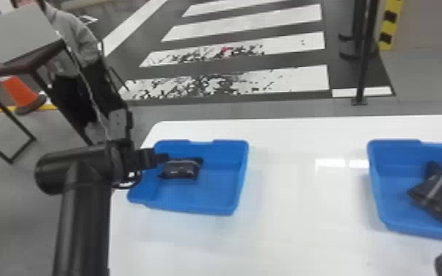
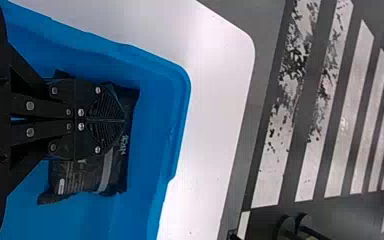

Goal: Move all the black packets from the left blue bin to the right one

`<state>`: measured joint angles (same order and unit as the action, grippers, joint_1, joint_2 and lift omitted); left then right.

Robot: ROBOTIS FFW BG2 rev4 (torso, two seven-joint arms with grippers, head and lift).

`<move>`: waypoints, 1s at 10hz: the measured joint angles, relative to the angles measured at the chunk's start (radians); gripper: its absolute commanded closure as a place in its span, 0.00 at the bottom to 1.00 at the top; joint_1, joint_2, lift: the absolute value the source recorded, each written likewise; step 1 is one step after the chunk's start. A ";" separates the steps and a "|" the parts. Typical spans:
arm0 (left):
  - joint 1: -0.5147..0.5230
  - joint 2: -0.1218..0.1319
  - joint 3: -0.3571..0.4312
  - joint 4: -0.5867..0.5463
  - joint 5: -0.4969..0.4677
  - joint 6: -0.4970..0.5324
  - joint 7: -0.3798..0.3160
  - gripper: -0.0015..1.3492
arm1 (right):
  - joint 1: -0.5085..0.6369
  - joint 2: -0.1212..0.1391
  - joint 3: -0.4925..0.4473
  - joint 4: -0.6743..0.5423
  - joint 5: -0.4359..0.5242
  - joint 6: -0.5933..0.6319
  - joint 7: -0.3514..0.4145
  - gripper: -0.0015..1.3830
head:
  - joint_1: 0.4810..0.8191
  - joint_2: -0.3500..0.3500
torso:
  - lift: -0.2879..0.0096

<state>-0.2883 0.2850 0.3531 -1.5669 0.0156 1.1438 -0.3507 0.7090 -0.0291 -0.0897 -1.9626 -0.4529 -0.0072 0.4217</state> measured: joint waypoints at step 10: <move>-0.108 0.036 -0.149 0.033 -0.128 0.144 -0.024 0.14 | -0.010 0.000 0.007 0.011 -0.012 0.032 0.003 0.20 | 0.63 0.95 | 0.50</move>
<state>-0.3964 0.3215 0.2044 -1.5337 -0.1121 1.2876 -0.3743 0.6991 -0.0291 -0.0830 -1.9514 -0.4654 0.0247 0.4249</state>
